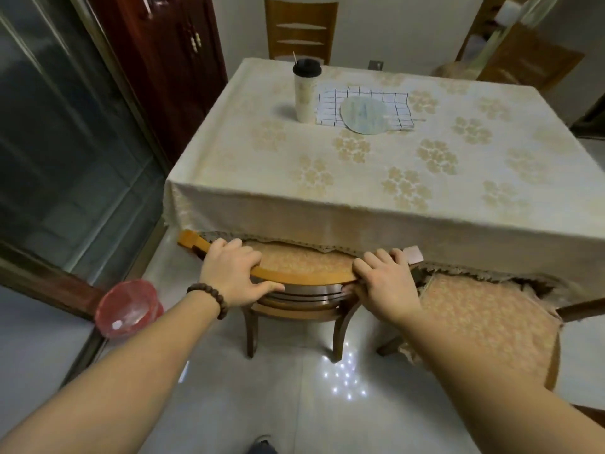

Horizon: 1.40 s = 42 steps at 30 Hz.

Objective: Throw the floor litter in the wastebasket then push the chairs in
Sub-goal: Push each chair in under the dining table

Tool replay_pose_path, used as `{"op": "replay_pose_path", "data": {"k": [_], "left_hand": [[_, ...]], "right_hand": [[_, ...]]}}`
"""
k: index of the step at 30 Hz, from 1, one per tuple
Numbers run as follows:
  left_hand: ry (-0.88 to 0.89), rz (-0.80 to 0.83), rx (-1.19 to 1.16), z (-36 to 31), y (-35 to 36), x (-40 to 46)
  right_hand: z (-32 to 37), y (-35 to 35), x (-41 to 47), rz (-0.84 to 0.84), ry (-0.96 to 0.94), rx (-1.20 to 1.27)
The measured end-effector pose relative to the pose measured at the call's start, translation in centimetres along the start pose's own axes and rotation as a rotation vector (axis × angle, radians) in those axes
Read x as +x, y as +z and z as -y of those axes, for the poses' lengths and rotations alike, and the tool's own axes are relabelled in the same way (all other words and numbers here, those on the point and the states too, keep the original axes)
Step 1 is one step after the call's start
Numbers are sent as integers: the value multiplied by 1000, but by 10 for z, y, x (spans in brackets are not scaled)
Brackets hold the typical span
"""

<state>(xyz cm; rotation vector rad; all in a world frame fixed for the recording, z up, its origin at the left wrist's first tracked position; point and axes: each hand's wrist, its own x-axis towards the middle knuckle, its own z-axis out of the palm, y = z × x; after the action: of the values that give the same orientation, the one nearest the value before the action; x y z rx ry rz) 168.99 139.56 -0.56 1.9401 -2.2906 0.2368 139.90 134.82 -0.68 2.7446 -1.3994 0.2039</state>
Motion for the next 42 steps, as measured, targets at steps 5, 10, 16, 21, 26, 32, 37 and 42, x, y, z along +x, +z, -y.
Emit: {"op": "replay_pose_path", "data": {"k": [5, 10, 16, 21, 26, 32, 37, 42], "left_hand": [[67, -25, 30, 25, -1, 20], [121, 90, 100, 72, 1, 45], [169, 171, 148, 126, 2, 85], [197, 137, 165, 143, 8, 110], [169, 102, 131, 128, 18, 119], [107, 55, 110, 101, 24, 134], [81, 54, 101, 87, 32, 134], [141, 40, 94, 101, 47, 123]], "right_hand": [[6, 1, 22, -46, 7, 7], [32, 8, 51, -117, 53, 7], [61, 11, 98, -115, 125, 0], [60, 13, 125, -91, 152, -13], [31, 17, 131, -38, 124, -46], [-12, 20, 145, -64, 71, -73], [-28, 28, 143, -26, 62, -78], [-7, 39, 131, -56, 98, -21]]}}
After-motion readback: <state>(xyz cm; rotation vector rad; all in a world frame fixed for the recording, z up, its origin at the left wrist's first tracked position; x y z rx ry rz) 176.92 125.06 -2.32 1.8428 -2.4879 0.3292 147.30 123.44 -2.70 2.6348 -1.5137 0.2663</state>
